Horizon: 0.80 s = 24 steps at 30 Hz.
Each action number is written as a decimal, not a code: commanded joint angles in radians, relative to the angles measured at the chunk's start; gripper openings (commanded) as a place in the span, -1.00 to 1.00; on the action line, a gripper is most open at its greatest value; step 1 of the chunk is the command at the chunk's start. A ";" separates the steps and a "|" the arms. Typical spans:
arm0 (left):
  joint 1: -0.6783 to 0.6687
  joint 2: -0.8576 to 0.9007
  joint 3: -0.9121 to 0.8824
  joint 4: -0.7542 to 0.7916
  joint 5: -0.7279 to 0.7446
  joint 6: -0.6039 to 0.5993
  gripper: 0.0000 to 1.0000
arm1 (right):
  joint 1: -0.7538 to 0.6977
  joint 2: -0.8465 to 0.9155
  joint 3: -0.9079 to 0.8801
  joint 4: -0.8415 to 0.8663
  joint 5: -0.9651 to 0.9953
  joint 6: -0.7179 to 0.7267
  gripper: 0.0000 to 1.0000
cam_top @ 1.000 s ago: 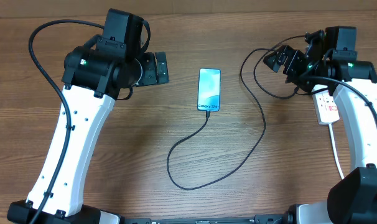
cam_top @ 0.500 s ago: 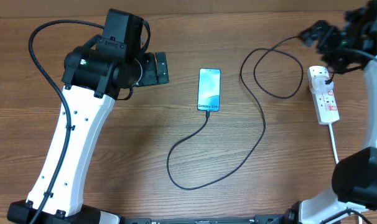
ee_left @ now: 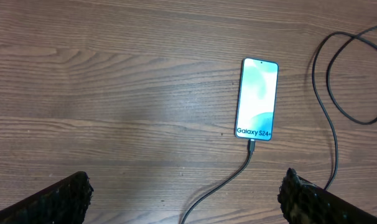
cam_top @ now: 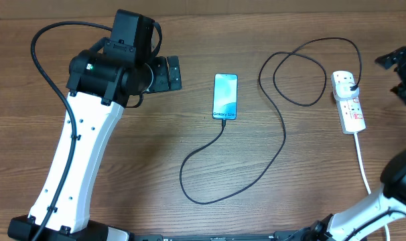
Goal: Plug charger to phone and switch on socket
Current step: 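Move the right gripper over the white power strip's orange switch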
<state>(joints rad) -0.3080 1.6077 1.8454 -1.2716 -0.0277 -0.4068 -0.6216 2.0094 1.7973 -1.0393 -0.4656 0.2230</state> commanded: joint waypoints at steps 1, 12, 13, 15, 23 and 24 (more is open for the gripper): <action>-0.006 -0.003 0.003 0.000 -0.013 0.030 1.00 | 0.016 0.047 0.022 0.013 -0.060 -0.040 1.00; -0.006 -0.003 0.003 0.000 -0.013 0.030 0.99 | 0.036 0.069 -0.005 0.066 0.043 -0.034 1.00; -0.006 -0.003 0.003 0.000 -0.013 0.030 0.99 | 0.037 0.069 -0.011 0.076 0.043 -0.034 1.00; -0.006 -0.003 0.003 0.000 -0.013 0.030 0.99 | 0.044 0.071 -0.019 0.096 0.043 -0.034 1.00; -0.006 -0.003 0.003 0.000 -0.013 0.030 0.99 | 0.082 0.079 -0.062 0.148 0.061 -0.032 1.00; -0.006 -0.003 0.003 0.000 -0.013 0.030 0.99 | 0.085 0.079 -0.073 0.156 0.065 -0.030 1.00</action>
<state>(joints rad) -0.3080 1.6077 1.8454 -1.2716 -0.0277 -0.4068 -0.5549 2.0754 1.7622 -0.9016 -0.4248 0.1978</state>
